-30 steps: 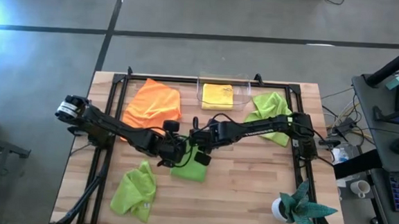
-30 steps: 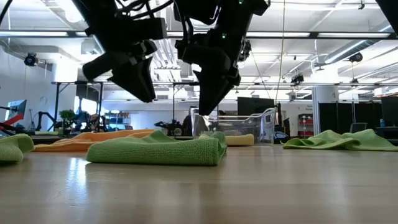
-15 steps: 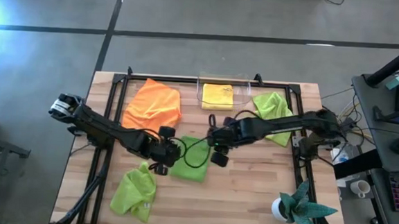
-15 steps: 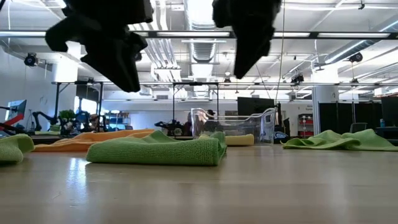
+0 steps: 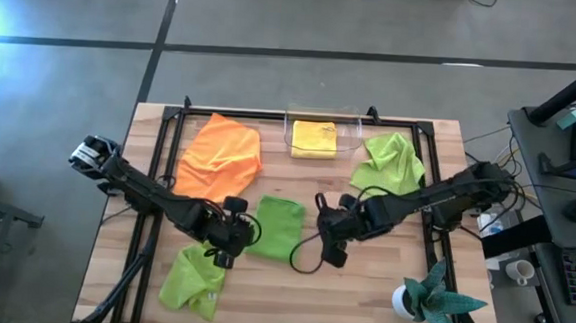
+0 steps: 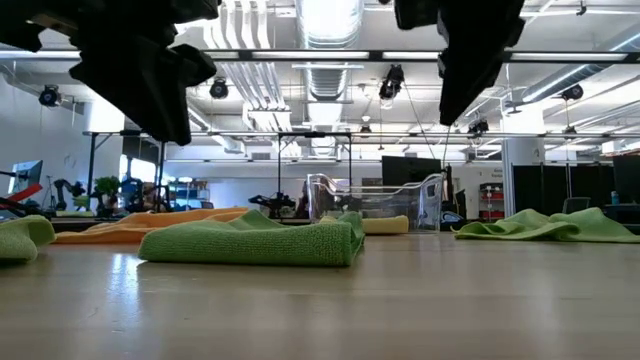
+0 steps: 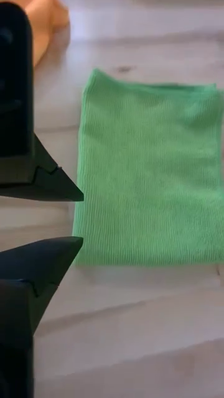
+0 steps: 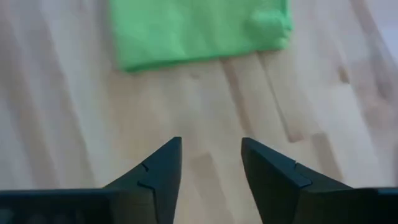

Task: Fold microfiber towels
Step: Put the green microfiber cloth into the transparent bin

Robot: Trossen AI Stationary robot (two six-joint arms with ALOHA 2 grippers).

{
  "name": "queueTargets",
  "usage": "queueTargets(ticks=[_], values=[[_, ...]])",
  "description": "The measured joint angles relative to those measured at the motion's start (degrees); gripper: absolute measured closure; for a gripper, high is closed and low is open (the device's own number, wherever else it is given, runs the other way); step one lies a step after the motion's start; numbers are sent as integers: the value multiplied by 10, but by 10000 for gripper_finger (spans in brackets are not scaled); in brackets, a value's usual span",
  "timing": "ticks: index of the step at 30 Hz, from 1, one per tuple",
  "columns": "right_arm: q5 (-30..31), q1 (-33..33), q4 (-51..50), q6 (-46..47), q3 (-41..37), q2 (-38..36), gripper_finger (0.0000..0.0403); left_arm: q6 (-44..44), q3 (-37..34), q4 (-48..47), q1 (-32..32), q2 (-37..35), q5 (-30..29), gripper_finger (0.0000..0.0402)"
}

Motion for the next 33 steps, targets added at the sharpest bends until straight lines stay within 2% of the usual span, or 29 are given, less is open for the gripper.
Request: queueTargets(ticks=[5,16,22,28,33], values=[[1,24,55,-3,0,8,215,0,0,0,0,0,18,300],[5,54,174,-64,0,51,209,0,-1,15,-5,1,28,186],[7,53,209,-71,0,90,209,0,-8,69,-21,18,25,178],[5,55,227,-96,23,127,210,0,-8,71,-38,63,22,178],[5,54,228,-128,43,151,211,0,-8,75,-42,92,-10,178]])
